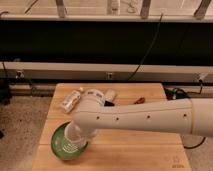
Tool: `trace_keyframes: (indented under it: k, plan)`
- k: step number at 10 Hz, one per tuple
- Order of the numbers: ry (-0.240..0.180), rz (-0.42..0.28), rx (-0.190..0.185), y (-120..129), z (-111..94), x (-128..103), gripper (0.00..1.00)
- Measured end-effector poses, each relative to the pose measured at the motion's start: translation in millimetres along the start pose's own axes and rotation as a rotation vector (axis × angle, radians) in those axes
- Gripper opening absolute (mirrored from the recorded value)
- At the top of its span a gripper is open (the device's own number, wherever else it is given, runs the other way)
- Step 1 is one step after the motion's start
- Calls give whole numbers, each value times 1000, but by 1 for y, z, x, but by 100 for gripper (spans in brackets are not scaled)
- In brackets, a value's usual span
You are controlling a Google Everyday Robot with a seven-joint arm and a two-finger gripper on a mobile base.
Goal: Place the ceramic cup in the ceramic bowl
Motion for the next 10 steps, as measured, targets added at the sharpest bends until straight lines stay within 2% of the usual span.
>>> trace_keyframes:
  k: [3, 4, 5, 6, 7, 8, 10]
  plan:
    - [-32, -55, 11, -9, 9, -4, 49]
    - [-38, -68, 16, -11, 11, -4, 56]
    - [-38, -68, 16, -11, 11, -4, 56]
    - [-29, -7, 9, -7, 16, -3, 57]
    - [-31, -11, 12, -8, 18, -3, 49]
    - [-36, -51, 16, -12, 21, -4, 35]
    - [-39, -41, 16, -11, 25, -3, 17]
